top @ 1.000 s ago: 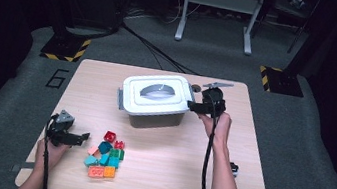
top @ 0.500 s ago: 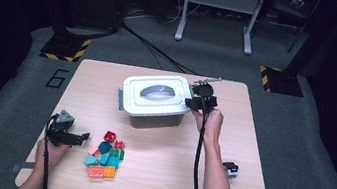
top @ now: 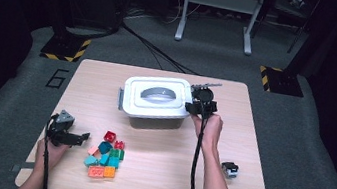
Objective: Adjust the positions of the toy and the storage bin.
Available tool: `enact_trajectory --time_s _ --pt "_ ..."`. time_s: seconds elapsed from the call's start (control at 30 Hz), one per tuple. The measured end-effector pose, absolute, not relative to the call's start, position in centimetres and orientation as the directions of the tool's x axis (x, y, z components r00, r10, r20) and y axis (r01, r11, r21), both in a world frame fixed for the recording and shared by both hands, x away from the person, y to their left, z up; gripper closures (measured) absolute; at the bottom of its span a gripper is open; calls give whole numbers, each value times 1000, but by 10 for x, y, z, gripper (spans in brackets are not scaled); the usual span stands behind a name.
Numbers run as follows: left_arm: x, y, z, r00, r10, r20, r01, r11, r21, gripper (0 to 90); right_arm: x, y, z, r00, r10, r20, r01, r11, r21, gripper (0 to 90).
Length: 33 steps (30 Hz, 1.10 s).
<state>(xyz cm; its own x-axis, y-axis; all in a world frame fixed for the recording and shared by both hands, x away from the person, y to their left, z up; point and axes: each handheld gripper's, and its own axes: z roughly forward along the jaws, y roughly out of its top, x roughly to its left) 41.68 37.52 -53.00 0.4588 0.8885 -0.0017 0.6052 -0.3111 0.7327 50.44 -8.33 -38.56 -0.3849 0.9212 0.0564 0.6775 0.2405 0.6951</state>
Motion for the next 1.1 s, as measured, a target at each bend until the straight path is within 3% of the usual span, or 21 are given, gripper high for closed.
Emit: enact_trajectory --time_s 0.27,0.6,0.77,1.1 --pt "417 375 -530 460 888 -2 605 -312 733 90 500 -83 -382 -373 928 -7 626 258 736 670" --pt "417 375 -530 460 888 -2 605 -311 733 91 523 -99 -381 -346 937 48 641 198 742 673" --pt "417 375 -530 460 888 -2 605 -312 733 92 533 -96 -383 -348 937 26 650 221 728 757" --pt "417 375 -530 459 889 0 604 -312 733 91 540 -95 -394 -335 942 28 678 220 701 810"
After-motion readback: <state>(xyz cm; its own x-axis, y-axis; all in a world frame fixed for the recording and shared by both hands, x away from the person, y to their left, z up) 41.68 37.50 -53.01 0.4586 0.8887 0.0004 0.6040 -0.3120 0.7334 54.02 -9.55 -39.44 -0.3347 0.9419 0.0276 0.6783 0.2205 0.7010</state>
